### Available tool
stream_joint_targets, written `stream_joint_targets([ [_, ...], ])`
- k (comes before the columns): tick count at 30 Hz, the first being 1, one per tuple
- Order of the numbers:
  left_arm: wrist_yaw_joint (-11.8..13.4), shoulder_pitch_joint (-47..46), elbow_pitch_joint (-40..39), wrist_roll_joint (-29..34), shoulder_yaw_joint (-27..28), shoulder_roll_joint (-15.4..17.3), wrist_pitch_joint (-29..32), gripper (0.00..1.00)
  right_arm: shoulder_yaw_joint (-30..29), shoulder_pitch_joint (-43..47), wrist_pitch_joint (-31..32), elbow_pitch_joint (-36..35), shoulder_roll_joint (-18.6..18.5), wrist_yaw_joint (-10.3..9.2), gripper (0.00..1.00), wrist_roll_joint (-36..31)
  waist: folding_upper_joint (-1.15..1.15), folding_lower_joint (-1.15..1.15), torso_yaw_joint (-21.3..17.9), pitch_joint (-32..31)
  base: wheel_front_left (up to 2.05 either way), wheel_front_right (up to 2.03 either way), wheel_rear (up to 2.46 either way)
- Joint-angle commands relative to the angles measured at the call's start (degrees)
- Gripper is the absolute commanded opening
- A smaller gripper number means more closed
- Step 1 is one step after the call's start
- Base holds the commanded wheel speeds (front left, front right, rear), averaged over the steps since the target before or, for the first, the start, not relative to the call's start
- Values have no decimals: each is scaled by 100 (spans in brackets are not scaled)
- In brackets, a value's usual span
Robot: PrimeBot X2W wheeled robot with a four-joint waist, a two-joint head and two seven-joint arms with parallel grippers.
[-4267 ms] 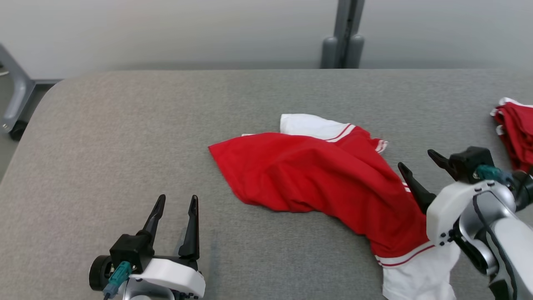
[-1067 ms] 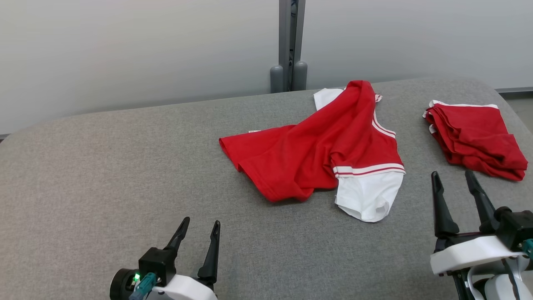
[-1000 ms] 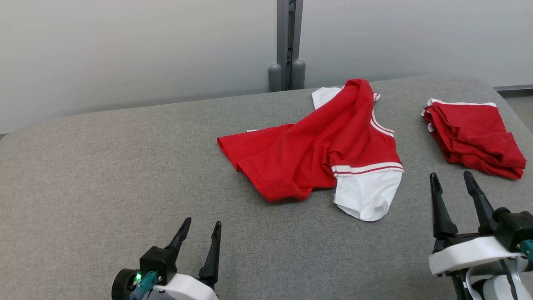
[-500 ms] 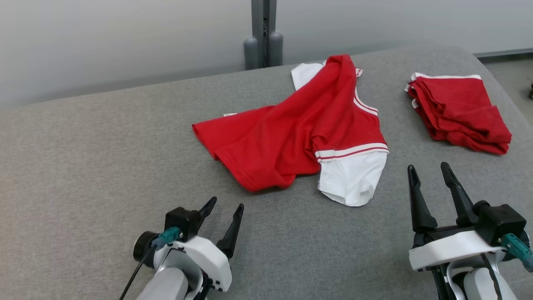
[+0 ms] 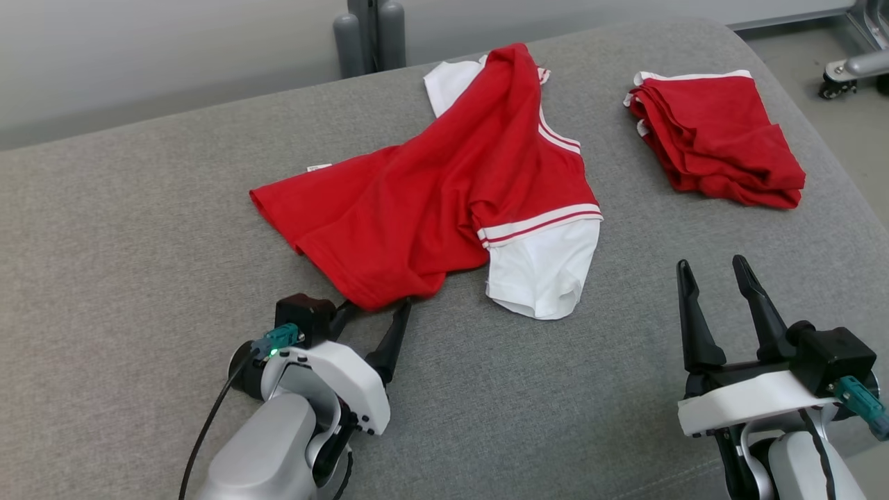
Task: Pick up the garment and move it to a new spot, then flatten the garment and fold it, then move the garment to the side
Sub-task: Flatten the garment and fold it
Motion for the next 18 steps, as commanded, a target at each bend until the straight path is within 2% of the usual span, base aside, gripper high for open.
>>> stream_joint_targets([
  [1,-10,-159,23,-47,-34,31,-28,100,1,-94,-61,2,-8,1,100,18,0,0,-69,65,0,0,0],
  [3,-28,-222,-51,-195,-92,29,-51,100,-7,-105,-59,11,-9,1,100,34,0,0,-99,93,0,0,0],
  [4,-26,-252,-147,-305,-77,29,-54,89,-21,-106,-61,11,-7,1,100,47,0,0,-103,105,0,0,0],
  [5,-32,-294,-307,-376,-15,31,-58,47,-39,-113,-67,8,-7,1,100,54,0,0,-100,116,0,0,0],
  [6,-36,-318,-496,-364,37,32,-59,27,-60,-118,-72,5,-6,1,100,49,0,0,-91,124,0,0,0],
  [7,-39,-292,-659,-315,88,32,-61,0,-81,-117,-77,7,-6,1,100,40,0,0,-76,126,0,0,0],
  [18,-28,459,-2446,745,838,29,-59,0,-247,27,-93,18,-9,1,100,-13,0,0,383,-172,0,0,0],
])
